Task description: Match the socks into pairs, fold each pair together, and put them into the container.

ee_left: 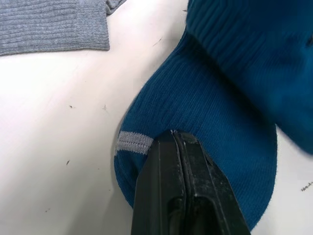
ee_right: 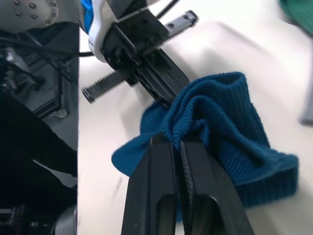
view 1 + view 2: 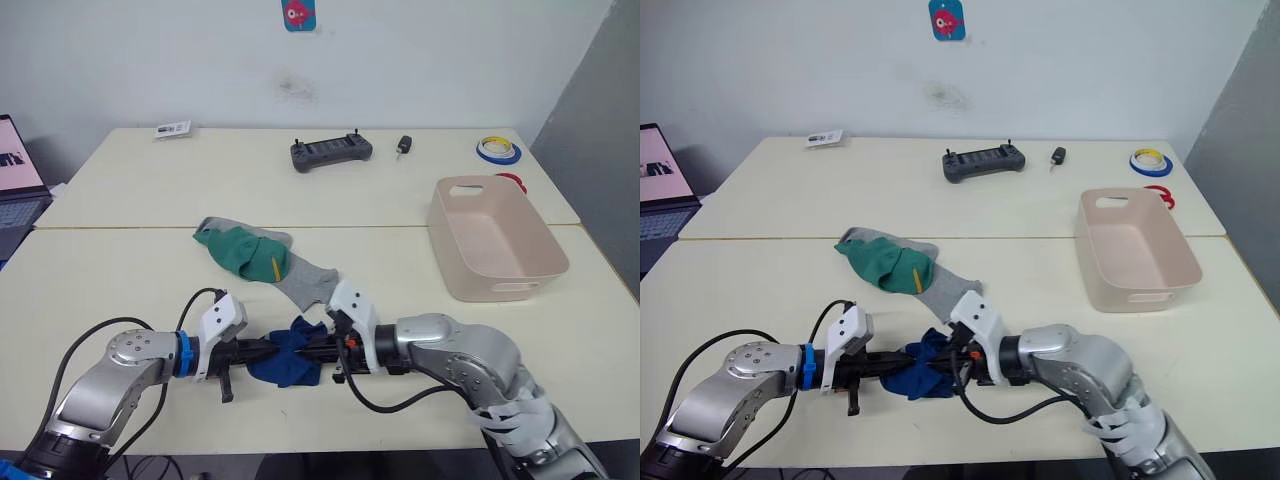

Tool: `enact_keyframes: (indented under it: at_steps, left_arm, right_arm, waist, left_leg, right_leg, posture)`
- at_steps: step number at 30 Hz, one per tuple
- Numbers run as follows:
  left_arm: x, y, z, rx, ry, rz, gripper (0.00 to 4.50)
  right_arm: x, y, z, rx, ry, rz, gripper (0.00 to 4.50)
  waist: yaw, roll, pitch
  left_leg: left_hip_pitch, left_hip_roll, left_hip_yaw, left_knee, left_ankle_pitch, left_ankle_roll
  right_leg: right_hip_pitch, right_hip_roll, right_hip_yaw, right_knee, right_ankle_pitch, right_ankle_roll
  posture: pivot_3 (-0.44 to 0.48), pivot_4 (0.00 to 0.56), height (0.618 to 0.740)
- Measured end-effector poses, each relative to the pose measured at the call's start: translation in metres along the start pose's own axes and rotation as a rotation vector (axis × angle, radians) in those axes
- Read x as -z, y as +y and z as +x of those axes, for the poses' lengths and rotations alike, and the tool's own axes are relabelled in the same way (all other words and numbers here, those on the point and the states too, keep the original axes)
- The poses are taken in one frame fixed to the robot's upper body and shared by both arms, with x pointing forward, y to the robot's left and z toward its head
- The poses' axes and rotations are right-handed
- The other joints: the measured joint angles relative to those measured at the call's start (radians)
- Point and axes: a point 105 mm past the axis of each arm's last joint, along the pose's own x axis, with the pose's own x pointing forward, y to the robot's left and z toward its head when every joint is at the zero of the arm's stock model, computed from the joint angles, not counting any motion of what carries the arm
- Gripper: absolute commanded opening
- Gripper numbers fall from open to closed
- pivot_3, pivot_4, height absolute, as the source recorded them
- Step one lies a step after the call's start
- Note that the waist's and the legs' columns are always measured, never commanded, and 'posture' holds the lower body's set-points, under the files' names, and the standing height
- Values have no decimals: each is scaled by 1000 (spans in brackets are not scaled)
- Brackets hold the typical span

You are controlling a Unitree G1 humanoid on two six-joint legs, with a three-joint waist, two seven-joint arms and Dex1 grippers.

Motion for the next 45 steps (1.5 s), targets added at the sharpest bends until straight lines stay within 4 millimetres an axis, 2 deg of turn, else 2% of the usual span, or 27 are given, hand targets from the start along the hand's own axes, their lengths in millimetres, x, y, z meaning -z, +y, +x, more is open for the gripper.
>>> enact_keyframes:
  at_steps: [12,21,25,30,33,37,40,42,45]
  left_arm:
    - [2,-1,-1,-1,4,-3,0]
    - [3,-1,-4,-10,8,-6,0]
    - [3,2,-11,-19,8,-25,0]
    - [5,16,-30,-57,45,-35,0]
    - [7,18,-31,-64,50,-43,0]
    - [8,17,-30,-64,44,-47,0]
    - [8,17,-29,-64,42,-49,0]
    - [8,17,-29,-63,41,-51,0]
    - [8,16,-31,-60,32,-62,0]
  right_arm:
    - [5,-2,28,-51,30,65,29]
    - [12,-10,36,-37,48,71,29]
    - [10,-11,36,-30,37,59,1061]
    - [-1,-10,30,-35,6,20,2741]
    - [-15,-5,20,-61,-33,-33,2741]
    - [-19,1,5,-88,-37,-100,2741]
    - [-19,-3,-7,-62,-23,-162,2741]
    - [-17,-11,-12,-16,-10,-197,2353]
    - [-11,-18,-15,28,-6,-220,1476]
  waist:
    - [-1,0,0]
    - [-3,0,0]
    - [-4,0,0]
    - [-2,1,1]
    - [-2,1,1]
    - [-2,1,1]
    - [-2,1,1]
    - [-2,1,1]
    - [-2,1,1]
  left_leg:
    - [0,0,0,0,0,0]
    - [0,0,0,0,0,0]
    - [0,1,0,0,0,0]
    - [0,0,0,0,0,0]
    - [0,0,0,0,0,0]
    - [-1,0,0,0,0,0]
    - [-1,0,0,0,0,0]
    - [-1,0,0,0,0,0]
    - [-1,0,0,-1,0,0]
  right_leg:
    - [0,0,0,0,0,0]
    - [-1,0,0,0,0,0]
    - [-1,0,0,0,0,0]
    - [-1,0,0,1,0,0]
    - [-1,0,0,0,0,0]
    - [-1,0,0,-1,0,0]
    - [-1,0,0,0,0,0]
    - [-1,0,0,0,0,0]
    - [-2,0,0,0,0,0]
  posture:
    - [0,150,740]
    - [0,150,740]
    - [0,150,740]
    - [0,150,740]
    - [0,150,740]
    - [0,150,740]
    - [0,150,740]
    - [0,150,740]
    - [0,150,740]
